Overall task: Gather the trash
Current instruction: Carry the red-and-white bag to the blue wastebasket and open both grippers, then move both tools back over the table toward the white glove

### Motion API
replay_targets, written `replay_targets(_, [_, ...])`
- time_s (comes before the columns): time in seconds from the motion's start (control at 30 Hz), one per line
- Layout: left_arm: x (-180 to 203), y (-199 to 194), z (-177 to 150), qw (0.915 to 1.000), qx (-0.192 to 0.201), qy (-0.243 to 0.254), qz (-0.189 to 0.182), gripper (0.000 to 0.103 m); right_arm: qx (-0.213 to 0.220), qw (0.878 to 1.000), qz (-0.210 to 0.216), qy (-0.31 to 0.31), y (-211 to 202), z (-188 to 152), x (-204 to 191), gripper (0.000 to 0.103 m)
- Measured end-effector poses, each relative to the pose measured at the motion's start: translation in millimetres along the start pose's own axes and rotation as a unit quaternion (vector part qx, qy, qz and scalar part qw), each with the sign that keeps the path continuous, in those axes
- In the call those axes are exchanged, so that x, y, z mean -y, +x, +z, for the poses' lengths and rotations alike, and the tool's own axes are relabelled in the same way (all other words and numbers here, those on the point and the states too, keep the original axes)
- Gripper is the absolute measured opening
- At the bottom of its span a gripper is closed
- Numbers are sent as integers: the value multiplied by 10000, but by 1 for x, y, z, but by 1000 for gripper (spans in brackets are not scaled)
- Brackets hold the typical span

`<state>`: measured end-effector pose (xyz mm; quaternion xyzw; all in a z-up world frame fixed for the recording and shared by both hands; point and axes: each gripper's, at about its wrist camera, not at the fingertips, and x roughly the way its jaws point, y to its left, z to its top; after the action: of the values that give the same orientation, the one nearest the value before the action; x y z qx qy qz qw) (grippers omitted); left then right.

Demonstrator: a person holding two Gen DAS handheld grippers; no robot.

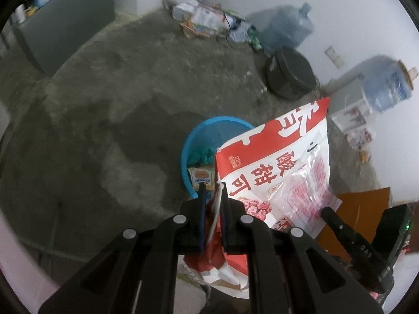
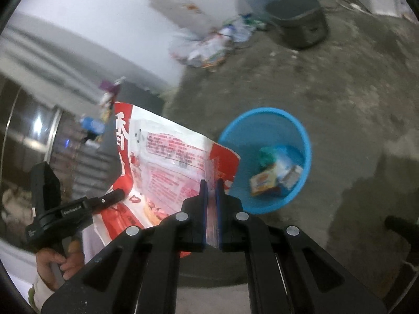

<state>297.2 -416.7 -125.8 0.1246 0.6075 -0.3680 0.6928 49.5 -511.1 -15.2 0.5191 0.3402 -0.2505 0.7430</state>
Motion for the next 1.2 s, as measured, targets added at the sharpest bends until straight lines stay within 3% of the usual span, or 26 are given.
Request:
replay_targets(0.13, [13, 40, 17, 9997, -191, 156, -7, 18, -18, 9995, -174, 269, 25, 12, 14, 10])
replay_targets(0.2, [16, 58, 24, 9995, -250, 167, 11, 41, -89, 9993, -217, 301, 44, 17, 19, 15])
replay_targets(0.27, [12, 78, 35, 9996, -271, 66, 89, 53, -200, 9984, -484, 228, 68, 19, 25, 24])
replay_targets(0.3, [8, 85, 38, 9996, -252, -2, 133, 54, -274, 9969, -697, 260, 81, 19, 30, 31])
replay_targets(0.4, [4, 91, 43, 9994, -292, -83, 154, 57, -566, 9920, -1073, 347, 110, 17, 45, 37])
replay_targets(0.53, [1, 81, 44, 9998, -176, -6, 127, 60, -479, 9927, -1051, 356, 102, 10, 48, 49])
replay_targets(0.9, [3, -19, 23, 9980, 580, 216, 85, 62, 55, 9942, -999, 400, 37, 6, 48, 51])
replay_targets(1.07, [6, -85, -3, 9939, 1015, 419, 34, 62, 187, 9954, -936, -77, 7, 0, 16, 51])
replay_targets(1.2, [-4, -144, -38, 9890, 1398, 486, 64, 64, 296, 9939, -828, -670, -18, -7, -21, 61])
